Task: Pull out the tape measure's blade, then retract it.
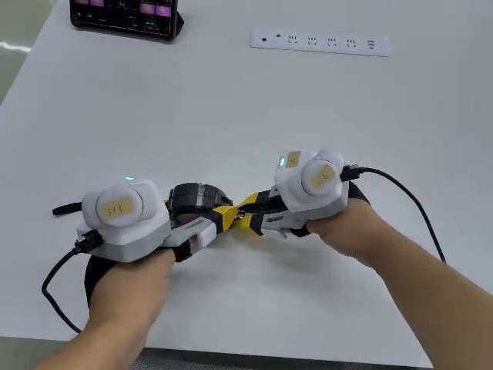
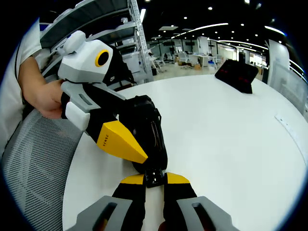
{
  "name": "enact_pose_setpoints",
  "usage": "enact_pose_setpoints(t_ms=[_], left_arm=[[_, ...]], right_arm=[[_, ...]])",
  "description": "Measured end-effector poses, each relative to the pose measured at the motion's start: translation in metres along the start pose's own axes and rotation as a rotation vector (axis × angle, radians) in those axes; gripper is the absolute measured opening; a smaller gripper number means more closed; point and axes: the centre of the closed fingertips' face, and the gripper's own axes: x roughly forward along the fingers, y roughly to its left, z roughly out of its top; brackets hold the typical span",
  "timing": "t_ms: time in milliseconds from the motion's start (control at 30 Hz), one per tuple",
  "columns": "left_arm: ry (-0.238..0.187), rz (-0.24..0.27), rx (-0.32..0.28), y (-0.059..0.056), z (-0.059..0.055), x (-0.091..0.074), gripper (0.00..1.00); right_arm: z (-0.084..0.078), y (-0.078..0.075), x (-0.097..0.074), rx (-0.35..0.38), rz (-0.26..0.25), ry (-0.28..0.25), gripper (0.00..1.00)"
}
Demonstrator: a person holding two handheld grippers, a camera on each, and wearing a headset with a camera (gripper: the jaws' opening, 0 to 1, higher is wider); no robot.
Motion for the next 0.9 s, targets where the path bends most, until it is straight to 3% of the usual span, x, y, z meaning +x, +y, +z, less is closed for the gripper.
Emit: enact_pose_setpoints(t_ms=[500,900], left_arm=[[0.014,0.004,0.013,-0.0009,0.0005,0.0009,0.61],[0.039,0.001,0.066,-0.0009,0.0016,0.0014,0.62]], right_arm=[[-0.0004,0.0014,0.0007,-0.036,-0.012,0.017,0.12],[0.0025,0.0054,-0.0018,-0.028,-0.007,0.001,0.18]])
